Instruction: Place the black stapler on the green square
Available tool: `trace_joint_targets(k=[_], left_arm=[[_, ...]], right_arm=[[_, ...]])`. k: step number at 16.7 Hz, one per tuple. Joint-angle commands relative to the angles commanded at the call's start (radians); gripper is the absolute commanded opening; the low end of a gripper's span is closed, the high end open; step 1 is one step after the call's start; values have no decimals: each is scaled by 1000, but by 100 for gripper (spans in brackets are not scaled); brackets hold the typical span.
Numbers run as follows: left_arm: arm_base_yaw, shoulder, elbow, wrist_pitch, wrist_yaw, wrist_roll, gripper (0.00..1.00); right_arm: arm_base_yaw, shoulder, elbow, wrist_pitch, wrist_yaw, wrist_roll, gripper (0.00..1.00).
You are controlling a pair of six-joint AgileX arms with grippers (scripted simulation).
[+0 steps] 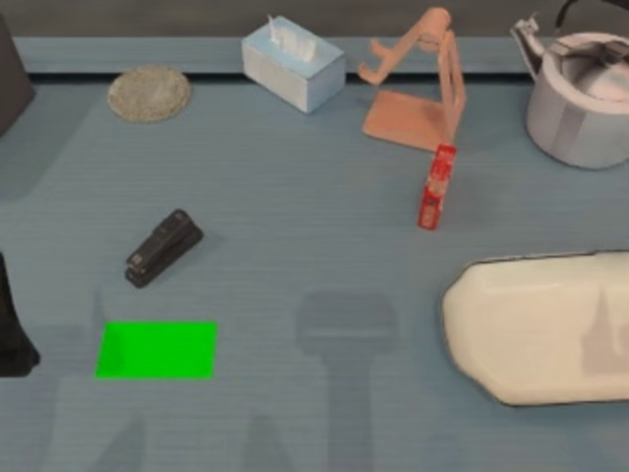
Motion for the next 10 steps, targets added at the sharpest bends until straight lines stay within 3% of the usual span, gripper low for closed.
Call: trace_joint_targets(k=[5,10], left_arm=[[-13,61,61,-47,3,16,100],[-58,372,360,-254,3,88,100]], right_arm=[[0,0,0,0,0,0,100],[0,0,0,0,0,0,100]])
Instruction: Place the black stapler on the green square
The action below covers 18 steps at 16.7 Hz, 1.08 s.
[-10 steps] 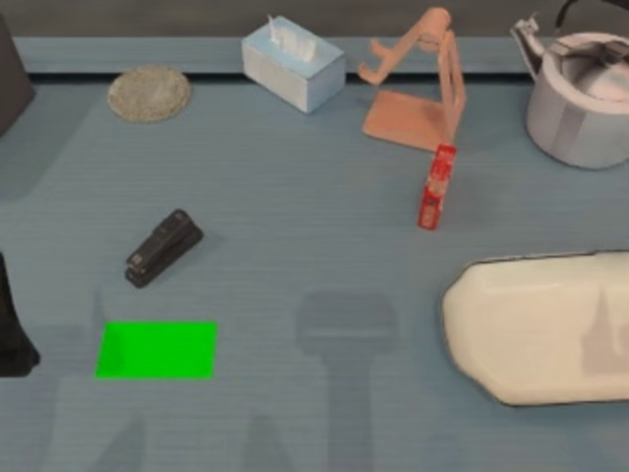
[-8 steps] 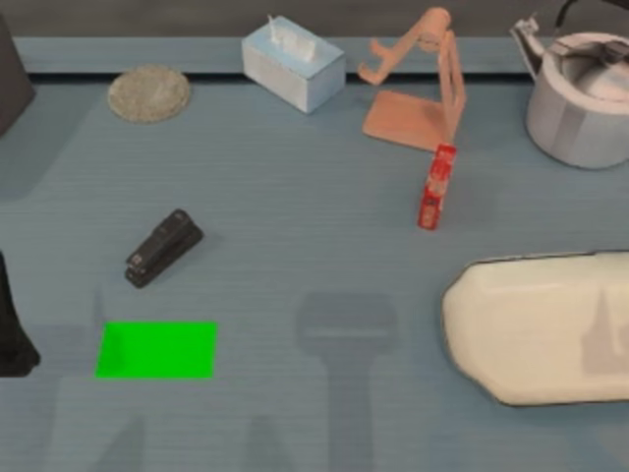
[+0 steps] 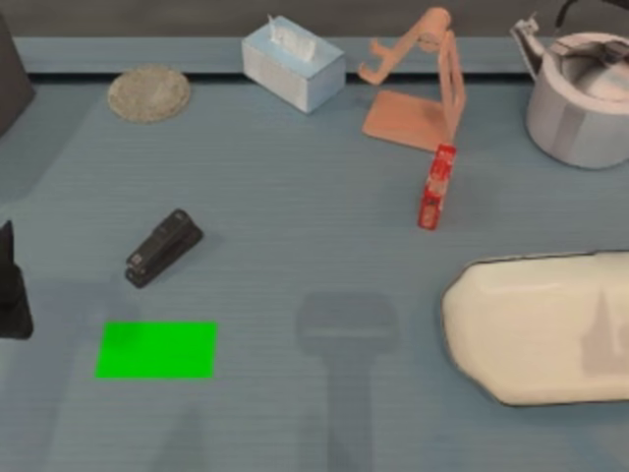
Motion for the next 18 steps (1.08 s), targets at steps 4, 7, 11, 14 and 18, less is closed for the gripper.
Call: trace_joint_targets(k=[4,7,11,14,18], left_arm=[[-47,412,342,-239,-3,81,100],[-86,756,610,-434,-4,145,100],[-137,1163,939,-678,-3,227,100],[-170,1406,1154,-830,-3,279,100],[-201,1650,1379,-974,-3,330,100]], right_arm=[[0,0,0,0,0,0,100],[0,0,0,0,0,0,100],[0,0,0,0,0,0,100],[0,0,0,0,0,0,100],[0,0,0,0,0,0,100]])
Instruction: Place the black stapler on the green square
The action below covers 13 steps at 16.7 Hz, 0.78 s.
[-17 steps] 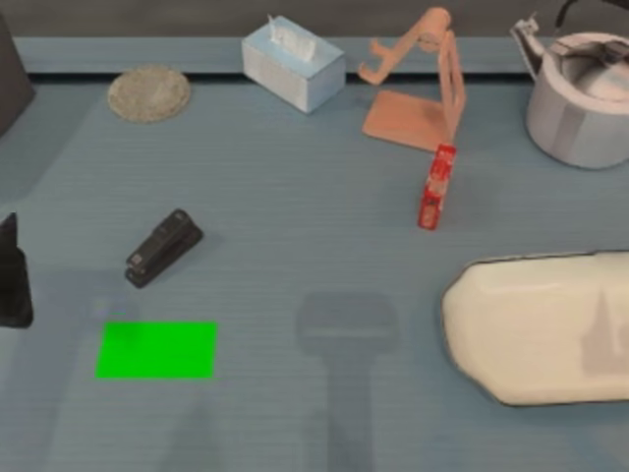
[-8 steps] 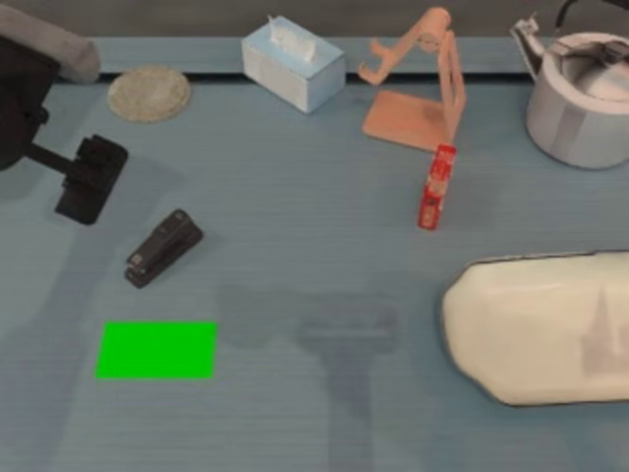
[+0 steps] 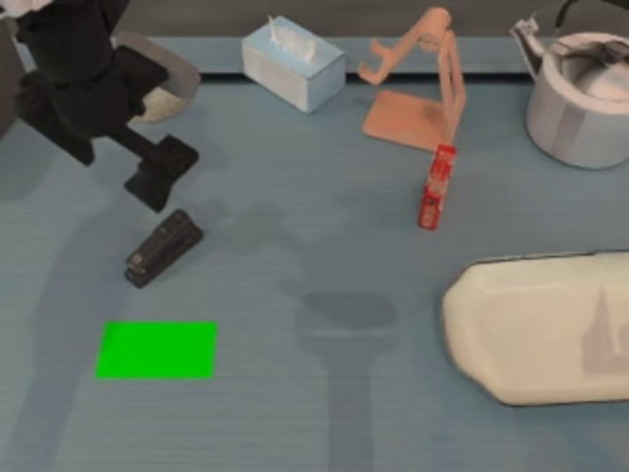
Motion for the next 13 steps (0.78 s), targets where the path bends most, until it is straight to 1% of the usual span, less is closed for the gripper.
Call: trace_joint_targets(k=[3,8,11,13], left_arm=[[-12,90,90,-53,0,20,100],[-14,99,99,-60,0,23,100],[-10,101,81,-41,0,23,100],[-12,115,36,15,0,25,100]], right_arm=[[0,0,0,0,0,0,100],[0,0,0,0,0,0,100],[0,0,0,0,0,0,100],[0,0,0,0,0,0,100]])
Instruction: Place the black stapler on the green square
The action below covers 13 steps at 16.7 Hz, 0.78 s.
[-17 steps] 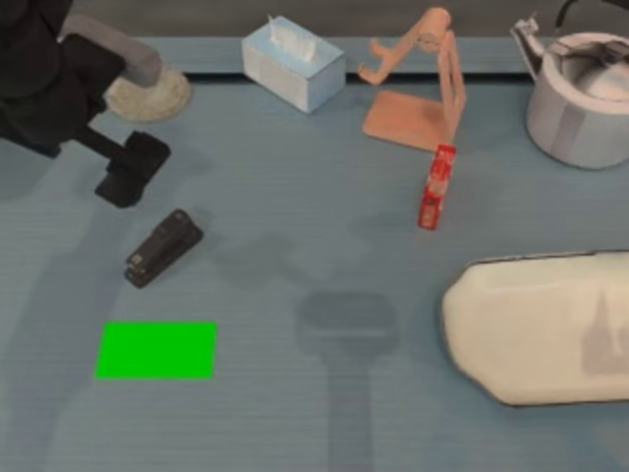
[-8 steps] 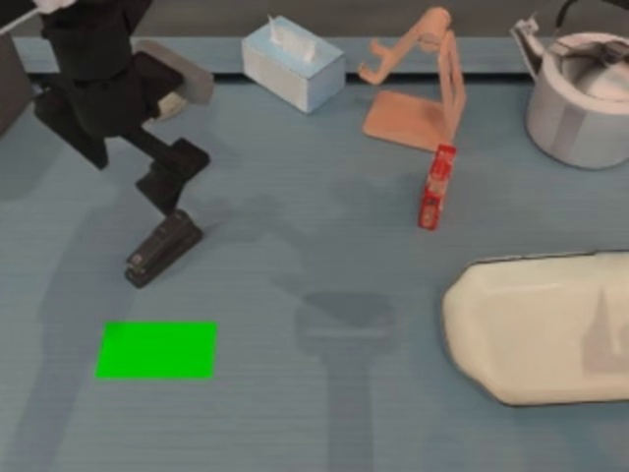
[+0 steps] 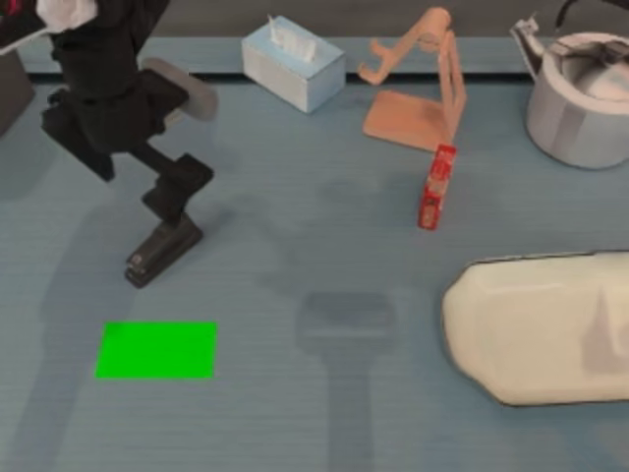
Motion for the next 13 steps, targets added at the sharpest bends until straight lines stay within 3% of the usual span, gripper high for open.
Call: trace_joint_targets(k=[6,11,13], left_arm=[[1,65,-179,254,1,1,100],[0,74,-200,279,1,1,100],[0,74,-200,279,1,1,85]], right_arm=[[0,0,0,0,0,0,100],[0,0,0,0,0,0,100],[0,0,0,0,0,0,100]])
